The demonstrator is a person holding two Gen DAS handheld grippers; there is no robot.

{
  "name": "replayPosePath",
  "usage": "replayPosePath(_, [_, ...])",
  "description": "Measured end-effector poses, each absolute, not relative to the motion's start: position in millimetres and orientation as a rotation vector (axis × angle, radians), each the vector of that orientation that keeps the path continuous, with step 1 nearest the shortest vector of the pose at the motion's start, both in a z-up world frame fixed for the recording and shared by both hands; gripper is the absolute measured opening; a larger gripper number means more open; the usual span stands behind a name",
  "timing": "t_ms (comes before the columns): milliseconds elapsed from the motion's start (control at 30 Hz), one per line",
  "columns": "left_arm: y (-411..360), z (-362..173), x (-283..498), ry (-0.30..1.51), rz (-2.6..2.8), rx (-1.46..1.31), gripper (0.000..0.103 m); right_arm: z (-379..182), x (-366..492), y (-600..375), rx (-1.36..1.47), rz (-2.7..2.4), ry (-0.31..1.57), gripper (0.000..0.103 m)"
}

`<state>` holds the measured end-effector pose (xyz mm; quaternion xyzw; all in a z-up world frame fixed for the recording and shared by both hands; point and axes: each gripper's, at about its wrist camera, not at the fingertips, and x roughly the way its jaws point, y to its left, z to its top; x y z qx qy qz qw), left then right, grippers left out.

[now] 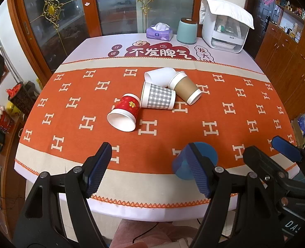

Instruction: Flip cup upside down

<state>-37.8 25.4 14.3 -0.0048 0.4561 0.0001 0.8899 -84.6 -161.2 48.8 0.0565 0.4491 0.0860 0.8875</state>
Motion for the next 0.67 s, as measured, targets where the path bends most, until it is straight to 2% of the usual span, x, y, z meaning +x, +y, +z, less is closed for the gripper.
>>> replayPosePath(667, [36,6,-37,0.963,-0.007,-0.012,0.071,38,-87,-151,0.134,0.178,0.964,0.082])
